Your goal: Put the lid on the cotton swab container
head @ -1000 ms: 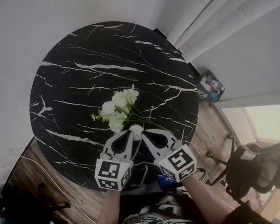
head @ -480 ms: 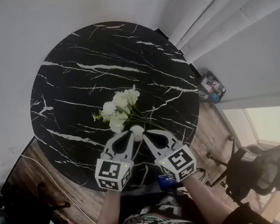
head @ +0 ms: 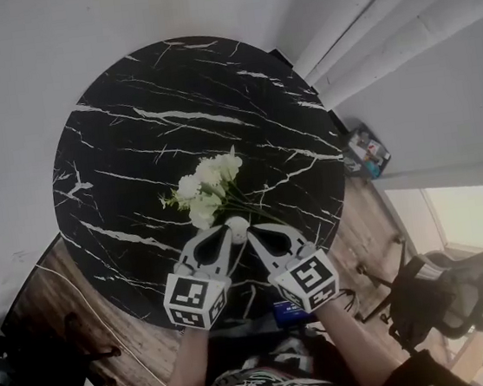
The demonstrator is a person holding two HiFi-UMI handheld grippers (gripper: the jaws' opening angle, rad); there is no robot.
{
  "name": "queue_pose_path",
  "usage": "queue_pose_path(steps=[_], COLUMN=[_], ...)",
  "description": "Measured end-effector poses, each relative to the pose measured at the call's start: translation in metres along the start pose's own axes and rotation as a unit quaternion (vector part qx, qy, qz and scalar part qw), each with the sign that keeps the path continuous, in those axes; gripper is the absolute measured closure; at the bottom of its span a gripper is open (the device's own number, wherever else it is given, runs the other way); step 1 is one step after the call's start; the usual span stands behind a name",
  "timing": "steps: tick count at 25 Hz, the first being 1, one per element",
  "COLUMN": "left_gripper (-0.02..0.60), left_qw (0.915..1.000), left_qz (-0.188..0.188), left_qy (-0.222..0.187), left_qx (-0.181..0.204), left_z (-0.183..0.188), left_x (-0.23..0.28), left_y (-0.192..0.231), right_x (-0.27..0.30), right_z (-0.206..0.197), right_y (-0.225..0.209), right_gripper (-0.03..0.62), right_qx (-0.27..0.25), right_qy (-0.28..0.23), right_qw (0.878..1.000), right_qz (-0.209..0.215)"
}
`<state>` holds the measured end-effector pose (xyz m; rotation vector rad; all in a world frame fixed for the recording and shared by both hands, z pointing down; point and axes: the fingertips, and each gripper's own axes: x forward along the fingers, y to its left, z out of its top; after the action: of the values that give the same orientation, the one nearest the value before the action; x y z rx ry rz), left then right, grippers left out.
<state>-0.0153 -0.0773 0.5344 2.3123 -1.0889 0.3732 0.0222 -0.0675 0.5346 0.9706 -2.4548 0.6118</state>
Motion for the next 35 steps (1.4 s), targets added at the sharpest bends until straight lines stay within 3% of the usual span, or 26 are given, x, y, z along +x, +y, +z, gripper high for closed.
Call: queue_pose_path(steps=[9,20,35], left_gripper=[0.568,0.568,0.568], left_qw=[1.0000,0.9994,0.9944], left_qz=[0.003,0.016,0.046], left_qy=[-0.002,-0.004,-0.057], left_qx=[-0.001,0.031,0.076], left_z=[0.000,0.012,0.050], left_x=[0.001,-0.003,-0.040], left_y=[0.002,-0.002,-0.018], right_x=[0.002,-0.010,-0.053], right_z=[-0.001,0.008,0.036], right_y=[0.000,-0.008,0.003], right_gripper=[0.576,0.576,0.576], right_qx=[0.002,-0.006,-0.033], right_qy=[0.002,-0.005,-0.065], right_qw=[1.000,1.000,0.996], right_qz=[0.006,-0.012,-0.049])
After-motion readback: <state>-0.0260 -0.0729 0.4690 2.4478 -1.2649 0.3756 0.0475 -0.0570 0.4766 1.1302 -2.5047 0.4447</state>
